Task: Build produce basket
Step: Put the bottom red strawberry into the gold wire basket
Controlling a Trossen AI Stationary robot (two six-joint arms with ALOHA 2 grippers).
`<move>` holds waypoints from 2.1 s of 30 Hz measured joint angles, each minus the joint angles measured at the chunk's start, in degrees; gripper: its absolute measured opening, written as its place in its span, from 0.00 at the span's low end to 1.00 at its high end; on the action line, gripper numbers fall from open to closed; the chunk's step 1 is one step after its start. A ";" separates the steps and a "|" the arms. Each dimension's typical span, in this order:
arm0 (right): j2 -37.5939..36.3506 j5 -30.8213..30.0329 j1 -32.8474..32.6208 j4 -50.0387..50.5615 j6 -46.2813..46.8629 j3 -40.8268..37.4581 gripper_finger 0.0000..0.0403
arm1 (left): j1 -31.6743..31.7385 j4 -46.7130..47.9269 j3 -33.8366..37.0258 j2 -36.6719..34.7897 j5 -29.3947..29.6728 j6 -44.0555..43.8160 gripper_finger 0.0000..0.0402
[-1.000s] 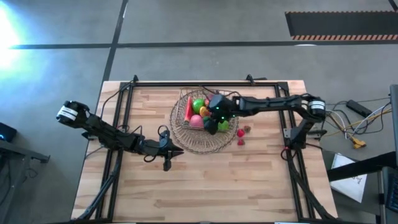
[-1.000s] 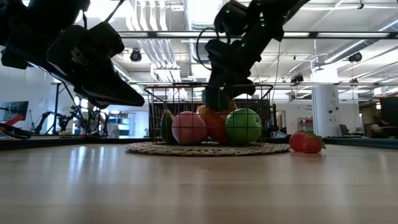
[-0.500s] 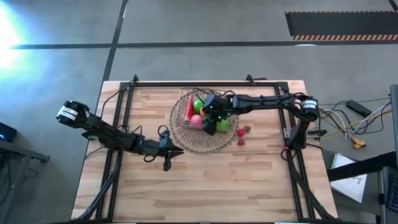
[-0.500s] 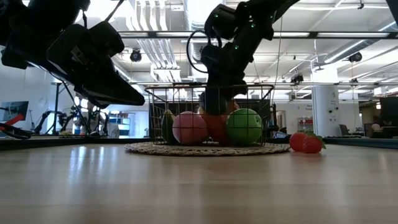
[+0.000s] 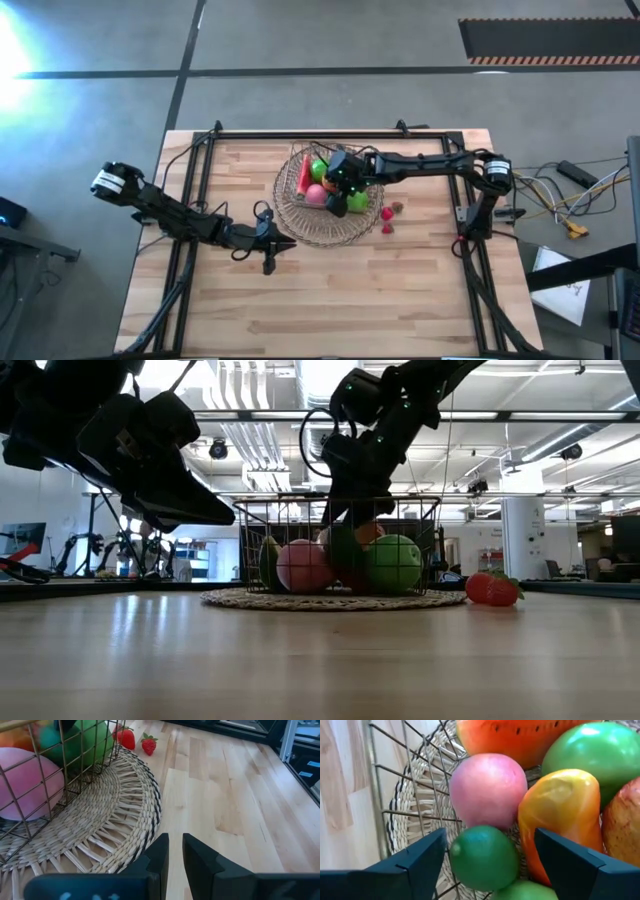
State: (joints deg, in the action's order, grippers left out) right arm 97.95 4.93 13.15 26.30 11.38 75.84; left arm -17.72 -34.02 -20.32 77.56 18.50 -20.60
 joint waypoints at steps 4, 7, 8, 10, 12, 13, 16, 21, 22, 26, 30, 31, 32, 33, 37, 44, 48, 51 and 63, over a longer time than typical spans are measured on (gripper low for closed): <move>-0.02 0.02 0.02 0.00 0.11 -0.46 0.78 | -0.04 -0.01 0.00 0.00 -0.02 0.01 0.10; -0.49 -0.06 0.02 0.37 -0.01 -0.47 0.81 | -0.04 -0.04 0.00 0.00 -0.02 0.00 0.10; -0.89 -0.46 0.02 0.77 -0.01 -0.50 0.82 | -0.04 -0.04 0.00 0.00 -0.02 0.00 0.10; -2.22 -1.76 0.00 1.59 -0.35 -0.57 0.82 | -0.04 -0.02 0.00 0.00 -0.04 0.00 0.10; -4.23 -4.59 -0.43 2.37 -0.80 -0.72 0.81 | -0.04 -0.04 0.00 0.00 -0.04 0.01 0.10; -5.49 -6.43 -0.82 2.98 -0.97 -0.91 0.81 | -0.04 -0.04 0.00 0.00 -0.07 0.00 0.10; -9.81 -12.22 -2.95 5.31 -1.38 -1.63 0.81 | -0.04 -0.07 0.00 0.00 -0.07 0.00 0.10; -18.12 -22.42 -9.79 7.73 -0.44 -5.52 0.81 | -0.04 -0.10 0.00 0.00 -0.20 0.00 0.10; -20.01 -24.50 -11.32 7.76 0.14 -6.91 0.81 | -0.04 -0.18 0.00 0.00 -0.20 0.00 0.10; -27.37 -29.65 -17.79 7.82 6.27 -14.06 0.81 | -0.04 -0.33 -0.02 0.00 -0.20 0.02 0.10; -34.04 -30.45 -24.15 7.78 16.12 -23.10 0.81 | -0.04 -0.38 -0.02 0.00 -0.17 0.01 0.10; -35.27 -30.49 -25.96 7.72 18.27 -25.37 0.81 | -0.04 -0.38 -0.02 0.00 -0.17 0.02 0.10; -36.39 -30.41 -27.89 7.76 20.28 -27.49 0.81 | -0.04 -0.39 -0.02 0.00 -0.17 0.02 0.10; -37.30 -30.35 -30.01 7.80 22.21 -29.52 0.81 | -0.04 -0.46 0.00 0.00 -0.17 0.02 0.10; -40.05 -30.24 -37.69 7.60 28.75 -36.25 0.81 | -0.04 -0.54 0.00 0.00 -0.13 0.02 0.10; -40.83 -32.82 -42.46 7.32 35.25 -45.20 0.81 | -0.04 -0.59 -0.05 0.00 -0.02 0.02 0.10; -40.87 -35.51 -42.19 7.28 35.10 -49.68 0.81 | -0.04 -1.53 -0.28 0.00 -0.02 0.01 0.10; -40.87 -36.22 -41.58 6.32 35.15 -52.66 0.81 | -0.04 -1.94 -0.28 0.00 -0.02 -0.03 0.10; -40.54 -33.52 -32.67 -19.63 19.22 -61.95 0.81 | -0.04 -4.75 -0.42 0.00 0.00 -0.09 0.10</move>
State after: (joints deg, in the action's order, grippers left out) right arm 57.41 -28.59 -19.52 6.68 30.60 13.89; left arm -17.76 -38.77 -20.73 77.56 18.50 -20.69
